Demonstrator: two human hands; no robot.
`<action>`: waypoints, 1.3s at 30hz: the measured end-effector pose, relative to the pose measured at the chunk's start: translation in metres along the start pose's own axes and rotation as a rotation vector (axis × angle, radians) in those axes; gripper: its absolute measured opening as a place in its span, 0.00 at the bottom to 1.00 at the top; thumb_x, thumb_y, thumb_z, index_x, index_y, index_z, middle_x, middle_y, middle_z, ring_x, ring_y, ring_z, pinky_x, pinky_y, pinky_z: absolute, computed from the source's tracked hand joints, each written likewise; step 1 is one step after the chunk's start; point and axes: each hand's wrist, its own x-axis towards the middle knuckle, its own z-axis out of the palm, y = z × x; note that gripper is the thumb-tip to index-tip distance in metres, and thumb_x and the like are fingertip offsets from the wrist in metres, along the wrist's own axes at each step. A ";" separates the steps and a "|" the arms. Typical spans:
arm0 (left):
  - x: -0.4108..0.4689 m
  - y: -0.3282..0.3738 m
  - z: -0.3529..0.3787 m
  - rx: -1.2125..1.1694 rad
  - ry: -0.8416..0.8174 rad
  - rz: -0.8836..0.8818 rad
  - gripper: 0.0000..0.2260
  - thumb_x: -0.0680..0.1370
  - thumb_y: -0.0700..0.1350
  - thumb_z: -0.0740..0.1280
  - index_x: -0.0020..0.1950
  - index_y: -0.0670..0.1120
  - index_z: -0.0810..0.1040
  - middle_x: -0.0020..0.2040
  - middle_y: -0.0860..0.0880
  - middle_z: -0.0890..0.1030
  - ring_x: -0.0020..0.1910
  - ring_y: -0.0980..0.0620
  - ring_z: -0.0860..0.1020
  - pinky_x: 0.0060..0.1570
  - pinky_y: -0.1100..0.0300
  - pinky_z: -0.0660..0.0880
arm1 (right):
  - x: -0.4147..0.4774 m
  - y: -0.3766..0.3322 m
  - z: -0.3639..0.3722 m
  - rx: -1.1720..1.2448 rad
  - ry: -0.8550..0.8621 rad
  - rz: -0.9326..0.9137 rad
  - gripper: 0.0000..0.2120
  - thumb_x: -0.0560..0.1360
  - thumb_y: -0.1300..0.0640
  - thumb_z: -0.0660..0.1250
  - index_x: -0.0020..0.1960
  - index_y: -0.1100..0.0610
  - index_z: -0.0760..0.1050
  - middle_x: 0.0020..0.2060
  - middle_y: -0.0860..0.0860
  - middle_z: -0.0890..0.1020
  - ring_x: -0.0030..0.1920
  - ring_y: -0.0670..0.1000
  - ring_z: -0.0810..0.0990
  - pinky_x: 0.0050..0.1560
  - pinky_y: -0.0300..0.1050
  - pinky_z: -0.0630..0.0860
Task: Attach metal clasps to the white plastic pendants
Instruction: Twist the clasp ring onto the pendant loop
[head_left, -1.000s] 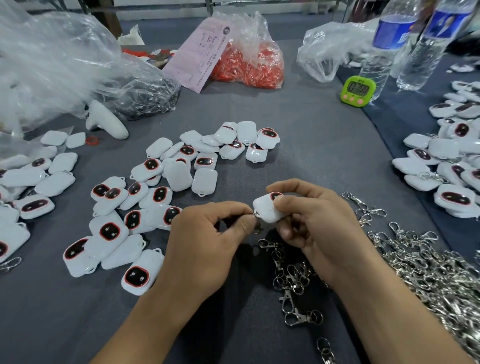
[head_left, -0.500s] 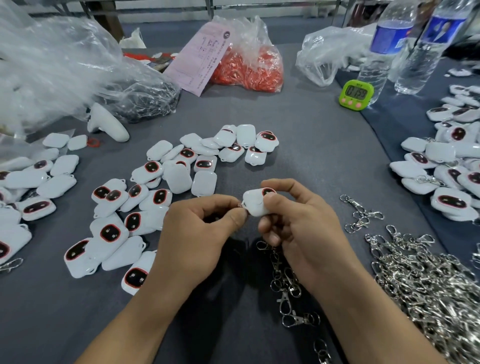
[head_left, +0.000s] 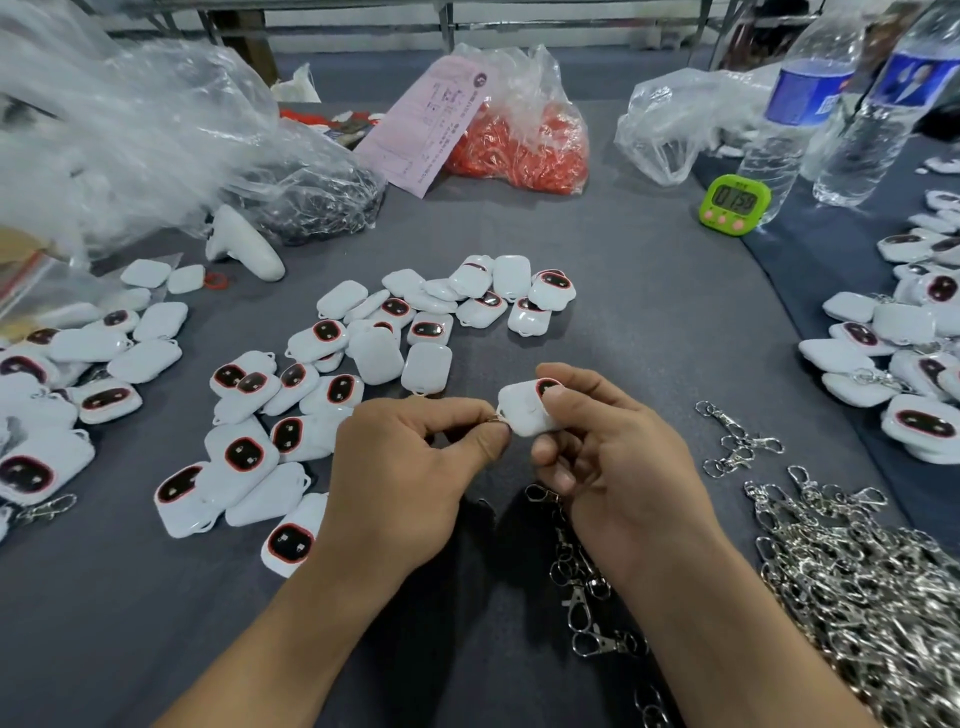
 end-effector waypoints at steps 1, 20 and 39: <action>-0.001 0.000 0.000 0.072 0.010 0.021 0.06 0.70 0.50 0.78 0.43 0.61 0.86 0.34 0.57 0.83 0.33 0.57 0.78 0.35 0.60 0.74 | 0.000 0.000 0.000 -0.020 0.002 -0.002 0.07 0.77 0.69 0.67 0.51 0.60 0.81 0.34 0.57 0.83 0.23 0.49 0.75 0.18 0.38 0.65; -0.005 0.006 0.003 0.043 -0.068 0.013 0.08 0.74 0.51 0.72 0.44 0.67 0.84 0.38 0.63 0.84 0.41 0.60 0.81 0.40 0.69 0.73 | -0.001 -0.002 -0.001 -0.108 0.020 0.019 0.06 0.78 0.69 0.65 0.51 0.62 0.78 0.31 0.57 0.82 0.23 0.50 0.74 0.19 0.39 0.64; 0.001 0.005 0.009 -0.112 -0.123 -0.031 0.10 0.76 0.46 0.74 0.45 0.64 0.86 0.37 0.59 0.86 0.36 0.64 0.80 0.38 0.70 0.74 | 0.000 -0.005 -0.002 -0.097 0.045 -0.012 0.09 0.78 0.68 0.63 0.55 0.64 0.81 0.33 0.57 0.83 0.24 0.49 0.73 0.20 0.39 0.65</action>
